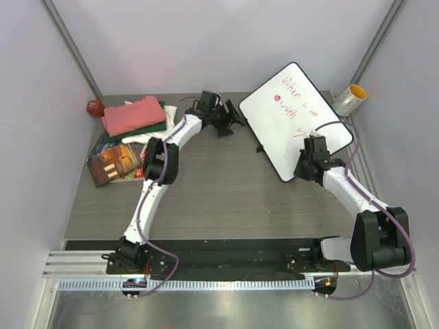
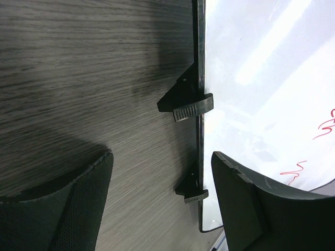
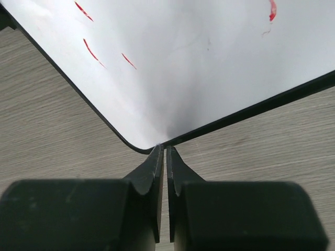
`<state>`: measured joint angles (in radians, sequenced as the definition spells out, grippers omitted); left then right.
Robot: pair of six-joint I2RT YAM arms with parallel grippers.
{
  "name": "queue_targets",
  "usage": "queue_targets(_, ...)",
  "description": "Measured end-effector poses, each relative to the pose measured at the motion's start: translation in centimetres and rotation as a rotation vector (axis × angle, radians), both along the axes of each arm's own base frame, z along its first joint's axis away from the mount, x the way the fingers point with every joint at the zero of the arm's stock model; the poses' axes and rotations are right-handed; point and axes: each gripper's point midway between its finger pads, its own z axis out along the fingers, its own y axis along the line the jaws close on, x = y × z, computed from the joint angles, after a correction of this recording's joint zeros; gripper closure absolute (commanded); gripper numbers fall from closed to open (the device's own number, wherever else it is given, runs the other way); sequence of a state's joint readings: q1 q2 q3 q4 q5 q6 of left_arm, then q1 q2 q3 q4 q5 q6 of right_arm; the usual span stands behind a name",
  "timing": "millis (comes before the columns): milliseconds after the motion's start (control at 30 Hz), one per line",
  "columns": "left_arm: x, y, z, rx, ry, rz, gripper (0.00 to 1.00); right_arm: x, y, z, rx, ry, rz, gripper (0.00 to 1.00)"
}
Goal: Fold and stack the t-shirts
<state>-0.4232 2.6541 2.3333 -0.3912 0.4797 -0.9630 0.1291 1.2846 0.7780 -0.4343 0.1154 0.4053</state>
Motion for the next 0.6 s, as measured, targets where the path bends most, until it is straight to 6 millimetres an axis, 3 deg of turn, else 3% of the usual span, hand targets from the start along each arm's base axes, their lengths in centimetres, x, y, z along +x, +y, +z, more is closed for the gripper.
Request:
queue_targets(267,-0.2,0.0,-0.1,-0.012,0.0,-0.01,0.23,0.9,0.1,0.7,-0.005,-0.031,-0.003,0.68)
queue_targets(367,-0.5,0.4,-0.1,-0.011,0.01,-0.01,0.23,1.1,-0.1,0.4,-0.014,-0.024,-0.008,0.57)
queue_targets(600,-2.0,1.7,-0.1,0.005,0.058,-0.004,0.24,1.9,-1.1,2.4,-0.052,-0.077,-0.067,0.57)
